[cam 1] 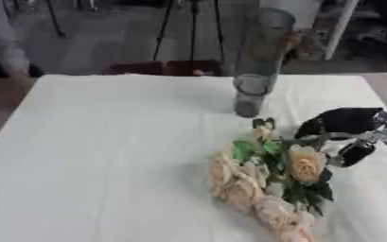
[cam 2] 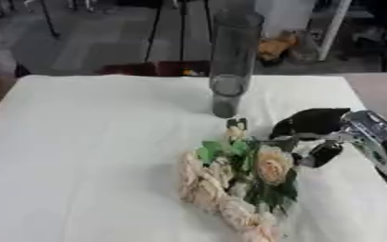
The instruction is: Arrange flowers into the vase.
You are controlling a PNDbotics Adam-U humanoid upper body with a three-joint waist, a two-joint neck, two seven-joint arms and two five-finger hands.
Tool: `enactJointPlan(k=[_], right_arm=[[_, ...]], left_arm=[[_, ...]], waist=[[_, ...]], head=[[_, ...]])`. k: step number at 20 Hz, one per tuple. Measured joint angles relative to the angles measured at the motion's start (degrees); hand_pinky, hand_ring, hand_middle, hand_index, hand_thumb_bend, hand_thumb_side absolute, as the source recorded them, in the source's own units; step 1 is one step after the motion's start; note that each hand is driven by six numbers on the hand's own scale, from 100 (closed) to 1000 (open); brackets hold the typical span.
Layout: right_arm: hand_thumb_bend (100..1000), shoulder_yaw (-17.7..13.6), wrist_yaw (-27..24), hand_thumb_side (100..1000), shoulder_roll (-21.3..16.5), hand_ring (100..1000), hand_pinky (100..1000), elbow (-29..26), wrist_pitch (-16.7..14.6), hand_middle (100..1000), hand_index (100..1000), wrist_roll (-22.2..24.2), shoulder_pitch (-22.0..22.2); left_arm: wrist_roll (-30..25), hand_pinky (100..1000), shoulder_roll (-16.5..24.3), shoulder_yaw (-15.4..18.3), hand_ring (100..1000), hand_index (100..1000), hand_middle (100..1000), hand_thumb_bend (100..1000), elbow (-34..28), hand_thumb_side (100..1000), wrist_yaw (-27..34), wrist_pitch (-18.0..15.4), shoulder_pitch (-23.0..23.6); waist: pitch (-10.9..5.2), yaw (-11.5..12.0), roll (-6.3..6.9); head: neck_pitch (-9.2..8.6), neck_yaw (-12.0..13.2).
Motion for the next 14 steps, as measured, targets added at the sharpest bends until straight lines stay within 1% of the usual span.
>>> enactJointPlan(k=[3, 10, 14], right_arm=[[341, 0.0, 0.0, 309, 0.1, 816, 822, 0.4, -0.2, 842, 931, -0.2, -0.1], [330, -0.1, -0.1, 317, 0.4, 801, 810, 1.0, -0.5, 811, 912, 0.0, -0.7], [330, -0.2, -0.1, 317, 0.5, 801, 810, 1.0, -0.6, 811, 912, 0.0, -0.7]], left_arm=[[0.0, 822, 0.0, 0.0, 947, 983, 963, 100, 0.0, 1000, 0.0, 0.0, 0.0], [0.0, 822, 0.0, 0.0, 947, 983, 963, 100, 0.0, 1000, 0.0, 0.0, 0.2], [0.0, 822, 0.0, 0.0, 947, 983, 963, 100, 0.0, 1000, 0.1, 0.0, 0.2]], waist=[[0.0, 0.0, 0.0], [0.0, 0.0, 0.0], [0.0, 0.0, 0.0]], head=[[-0.04, 0.0], [-0.29, 0.0], [-0.3, 0.0]])
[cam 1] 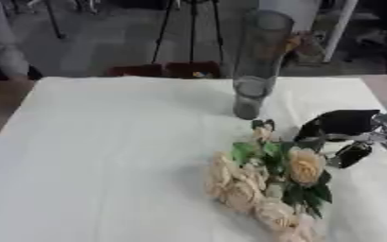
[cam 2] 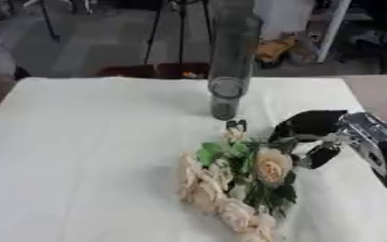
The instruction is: Arrange flowers into the vase.
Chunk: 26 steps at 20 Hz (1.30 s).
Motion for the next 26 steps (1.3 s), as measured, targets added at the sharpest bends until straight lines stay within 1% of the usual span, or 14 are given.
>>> enactJointPlan(k=[8, 9, 11, 16, 19, 25, 26], right_arm=[[330, 0.0, -0.2, 317, 0.0, 801, 810, 0.0, -0.1, 811, 912, 0.1, 0.0], [231, 0.0, -0.2, 319, 0.0, 477, 624, 0.0, -0.1, 462, 567, 0.1, 0.0], [203, 0.0, -0.6, 340, 0.4, 435, 576, 0.3, -0.1, 420, 510, -0.1, -0.7], [188, 0.1, -1.8, 360, 2.6, 393, 539, 3.5, 0.0, 377, 469, -0.9, -3.2], [174, 0.1, -2.0, 368, 3.1, 379, 526, 4.2, 0.1, 360, 449, -1.7, -3.4], [174, 0.1, -2.0, 368, 3.1, 379, 526, 4.6, 0.1, 360, 449, -2.7, -3.6], [151, 0.1, -2.0, 369, 3.1, 382, 528, 4.6, 0.1, 357, 444, -2.8, -3.6]], left_arm=[[0.1, 822, 0.0, 0.0, 947, 983, 963, 100, 0.0, 1000, 0.1, -0.1, 0.0], [0.1, 822, 0.0, 0.0, 946, 982, 956, 100, 0.0, 1000, 0.1, -0.1, 0.0], [0.1, 822, 0.0, 0.0, 946, 982, 954, 100, 0.0, 1000, 0.1, -0.1, 0.0], [0.1, 822, 0.0, 0.0, 946, 981, 952, 100, 0.0, 1000, 0.1, -0.1, 0.4], [0.1, 822, 0.0, 0.0, 946, 981, 952, 100, 0.0, 1000, 0.1, -0.1, 0.5], [0.1, 822, 0.0, 0.0, 946, 981, 952, 100, 0.0, 1000, 0.1, -0.1, 0.5], [0.1, 821, 0.0, 0.0, 945, 981, 951, 100, 0.0, 1000, 0.1, -0.1, 0.5]], waist=[[0.0, 0.0, 0.0], [0.0, 0.0, 0.0], [0.0, 0.1, 0.0], [0.0, 0.1, 0.0], [0.0, -0.1, 0.0], [0.07, -0.2, 0.0], [0.07, -0.2, 0.0]], head=[[0.0, 0.0], [0.0, 0.0], [-0.03, -0.3], [-0.44, -0.7], [-0.47, -0.7], [-0.49, -0.7], [-0.5, -0.7]])
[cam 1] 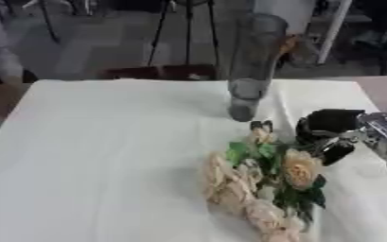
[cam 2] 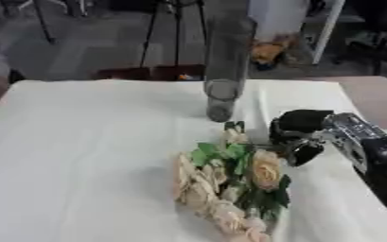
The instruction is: Arrange flowers into the vase.
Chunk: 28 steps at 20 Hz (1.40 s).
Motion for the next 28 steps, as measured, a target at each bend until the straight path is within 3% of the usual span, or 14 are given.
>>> enactJointPlan(k=[8, 9, 14, 15, 19, 20, 23, 28], right_arm=[[100, -0.3, -1.0, 398, 0.4, 406, 553, 0.7, 0.4, 354, 415, -0.4, 0.0], [100, -0.3, -1.2, 425, 0.4, 331, 495, 0.8, 0.4, 287, 373, -0.4, 0.0], [100, -0.3, -2.5, 425, 0.4, 331, 495, 1.0, 0.7, 287, 373, -0.6, 0.0], [100, -0.3, -2.6, 482, 0.4, 179, 381, 1.0, 0.7, 148, 200, -0.5, 0.0], [100, -0.4, -3.0, 509, 0.4, 147, 366, 1.0, 1.2, 107, 177, -1.0, -0.3], [100, -0.4, -3.0, 533, 0.5, 108, 343, 1.0, 1.4, 100, 150, -1.2, -0.3], [100, -0.6, -3.5, 539, 0.5, 100, 252, 1.0, 1.6, 100, 100, -1.8, -0.3], [130, -0.9, -4.9, 526, 0.5, 100, 157, 0.8, 1.9, 100, 100, -4.0, -0.3]], left_arm=[[0.1, 819, 0.0, 0.0, 944, 981, 951, 100, 0.0, 1000, 0.0, -0.1, 0.0], [0.1, 818, 0.0, 0.0, 944, 981, 951, 100, 0.0, 1000, 0.0, -0.1, 0.0], [0.1, 818, 0.0, 0.1, 944, 981, 951, 100, 0.0, 1000, 0.0, -0.1, 0.0], [0.1, 817, 0.0, 0.2, 942, 981, 950, 100, 0.0, 1000, 0.0, -0.1, 0.0], [0.1, 816, 0.0, 0.3, 941, 980, 949, 100, 0.0, 1000, 0.0, -0.1, 0.0], [0.1, 815, 0.0, 0.3, 940, 978, 948, 100, 0.0, 1000, 0.0, -0.1, 0.0], [0.2, 812, 0.0, 0.3, 938, 976, 947, 100, 0.0, 1000, 0.0, -0.1, 0.1], [0.3, 810, 0.0, 0.3, 937, 975, 946, 100, 0.0, 1000, 0.0, -0.2, 0.1]], waist=[[0.0, 0.3, 0.0], [0.0, 0.3, 0.0], [0.0, 0.3, 0.0], [0.0, 0.3, 0.0], [0.0, 0.3, 0.0], [0.0, 0.3, 0.0], [0.0, 0.1, 0.0], [0.0, 0.0, 0.0]], head=[[-0.41, 0.0], [-0.43, 0.0], [-0.48, 0.0], [-0.49, 0.0], [-0.49, -0.2], [-0.49, -0.2], [-0.49, -0.3], [-0.5, -0.4]])
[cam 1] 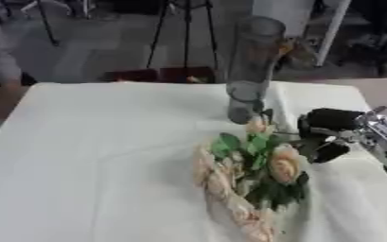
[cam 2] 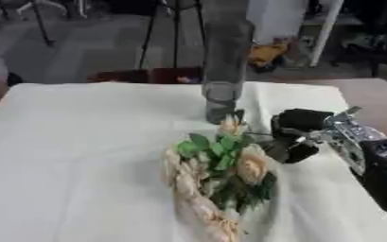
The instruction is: Arrange flowers into the vase.
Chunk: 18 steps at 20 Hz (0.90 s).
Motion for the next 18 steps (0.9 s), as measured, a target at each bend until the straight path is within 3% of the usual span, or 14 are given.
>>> enactJointPlan(k=[10, 18], right_arm=[[186, -1.2, -3.7, 559, -0.1, 100, 143, -1.7, 0.8, 100, 100, -2.2, 1.0], [170, -3.4, -8.7, 634, -2.4, 100, 142, -9.4, 2.7, 100, 100, -4.2, 2.5]], left_arm=[[0.1, 810, 0.0, 0.0, 936, 974, 945, 100, 0.0, 1000, 0.0, 0.0, 0.1], [0.4, 810, 0.0, 0.0, 936, 974, 945, 100, 0.0, 1000, 0.0, -0.1, 0.2]], waist=[[0.0, -0.2, 0.0], [0.0, -0.6, 0.0]], head=[[-0.5, -0.6], [-0.5, -0.1]])
